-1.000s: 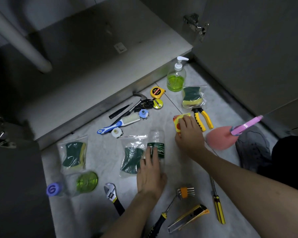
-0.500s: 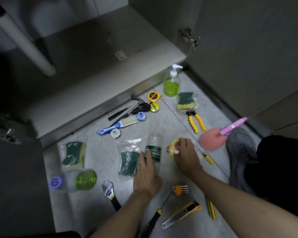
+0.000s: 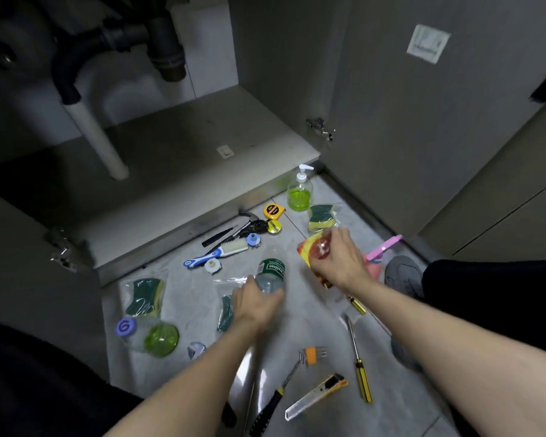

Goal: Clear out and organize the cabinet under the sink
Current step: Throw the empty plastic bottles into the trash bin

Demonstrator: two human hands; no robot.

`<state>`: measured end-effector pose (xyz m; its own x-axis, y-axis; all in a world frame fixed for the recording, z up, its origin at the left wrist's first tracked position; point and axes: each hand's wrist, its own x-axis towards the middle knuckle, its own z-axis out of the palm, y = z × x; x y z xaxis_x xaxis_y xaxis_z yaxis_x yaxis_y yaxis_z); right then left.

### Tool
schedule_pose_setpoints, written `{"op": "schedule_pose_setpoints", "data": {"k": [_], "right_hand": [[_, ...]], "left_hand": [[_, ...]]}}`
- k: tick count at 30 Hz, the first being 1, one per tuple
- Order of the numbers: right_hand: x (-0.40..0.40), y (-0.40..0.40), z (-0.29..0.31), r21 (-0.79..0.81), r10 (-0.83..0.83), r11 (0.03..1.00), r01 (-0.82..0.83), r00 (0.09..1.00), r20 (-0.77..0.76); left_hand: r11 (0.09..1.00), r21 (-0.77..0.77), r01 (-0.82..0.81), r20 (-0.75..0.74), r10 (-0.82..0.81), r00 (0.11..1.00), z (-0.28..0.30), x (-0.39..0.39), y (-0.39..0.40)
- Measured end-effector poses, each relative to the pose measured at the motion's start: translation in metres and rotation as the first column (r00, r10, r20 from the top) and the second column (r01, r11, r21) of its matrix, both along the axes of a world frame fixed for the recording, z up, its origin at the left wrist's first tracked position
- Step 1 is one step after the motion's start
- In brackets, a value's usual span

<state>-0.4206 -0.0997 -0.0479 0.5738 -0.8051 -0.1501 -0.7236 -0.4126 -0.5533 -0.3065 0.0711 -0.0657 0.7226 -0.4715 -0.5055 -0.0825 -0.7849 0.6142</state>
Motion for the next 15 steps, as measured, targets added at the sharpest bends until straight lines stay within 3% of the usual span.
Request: {"op": "schedule_pose_setpoints", "data": {"k": [4,8,11,15], "right_hand": [[0.018,-0.024,0.093,-0.118,0.083,0.990,-0.074,0.994,0.071],[0.027,-0.048,0.188,-0.229,0.207,0.950,-0.212,0.977,-0.047],[0.017,-0.056,0.256,-0.261,0.230,0.935,-0.239,0.971,-0.062],[-0.031,-0.056,0.319,-0.264,0.201,0.949,-0.172,0.976,0.088]], "left_hand": [[0.968,-0.243,-0.068,-0.037,0.060,0.997,0.068,0.016,-0.012],[0.875,-0.473,-0.103,-0.056,0.087,0.995,0.154,0.029,-0.024],[0.811,-0.585,-0.034,0.024,0.060,0.998,0.221,0.030,-0.031],[0.738,-0.661,0.131,0.050,-0.131,0.990,0.299,0.008,-0.044]]}}
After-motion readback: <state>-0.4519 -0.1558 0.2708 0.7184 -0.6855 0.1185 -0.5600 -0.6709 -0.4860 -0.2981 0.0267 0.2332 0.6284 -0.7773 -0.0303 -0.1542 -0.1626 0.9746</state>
